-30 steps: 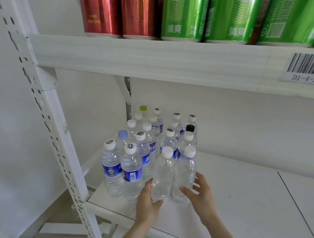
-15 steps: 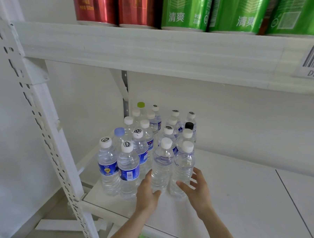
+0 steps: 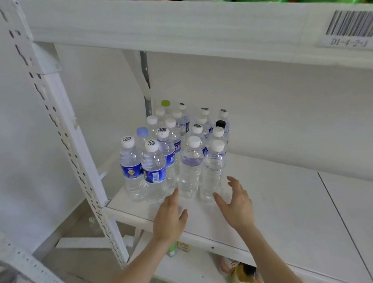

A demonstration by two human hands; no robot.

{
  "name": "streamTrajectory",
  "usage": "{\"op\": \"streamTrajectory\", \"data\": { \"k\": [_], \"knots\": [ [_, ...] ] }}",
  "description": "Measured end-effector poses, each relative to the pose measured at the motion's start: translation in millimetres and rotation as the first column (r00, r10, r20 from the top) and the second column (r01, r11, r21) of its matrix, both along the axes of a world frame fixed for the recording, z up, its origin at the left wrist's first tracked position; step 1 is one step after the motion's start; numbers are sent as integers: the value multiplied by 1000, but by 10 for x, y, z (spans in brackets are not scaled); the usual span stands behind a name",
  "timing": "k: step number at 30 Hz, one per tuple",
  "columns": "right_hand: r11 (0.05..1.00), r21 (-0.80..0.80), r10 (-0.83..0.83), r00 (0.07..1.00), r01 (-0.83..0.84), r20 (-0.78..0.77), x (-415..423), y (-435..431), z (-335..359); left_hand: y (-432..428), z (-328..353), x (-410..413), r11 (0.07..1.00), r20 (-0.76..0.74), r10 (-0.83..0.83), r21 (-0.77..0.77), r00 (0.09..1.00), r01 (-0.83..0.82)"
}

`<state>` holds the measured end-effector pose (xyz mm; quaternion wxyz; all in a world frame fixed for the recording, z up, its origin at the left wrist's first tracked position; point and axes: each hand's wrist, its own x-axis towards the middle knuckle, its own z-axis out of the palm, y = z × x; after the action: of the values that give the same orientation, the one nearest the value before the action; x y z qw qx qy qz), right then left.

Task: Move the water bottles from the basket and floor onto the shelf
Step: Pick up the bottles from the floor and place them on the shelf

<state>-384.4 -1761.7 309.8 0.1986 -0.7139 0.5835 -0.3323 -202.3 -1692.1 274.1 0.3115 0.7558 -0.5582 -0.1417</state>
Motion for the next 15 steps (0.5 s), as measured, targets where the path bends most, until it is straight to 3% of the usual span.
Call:
{"op": "streamTrajectory", "data": {
  "k": [6,11,15],
  "knots": [
    [993,-119,-40,892,-15,-450,-243,433,-179,567,-145,-69,999,415,-41,23,909,34],
    [991,-132,-73,806,-7,-588,-471,965,-317,1034,-348,-212,998,522,-70,37,850,59],
    [986,-160,-130,792,42,-596,-667,1485,-388,1416,-484,-367,989,526,-144,93,838,112]
  ]
}}
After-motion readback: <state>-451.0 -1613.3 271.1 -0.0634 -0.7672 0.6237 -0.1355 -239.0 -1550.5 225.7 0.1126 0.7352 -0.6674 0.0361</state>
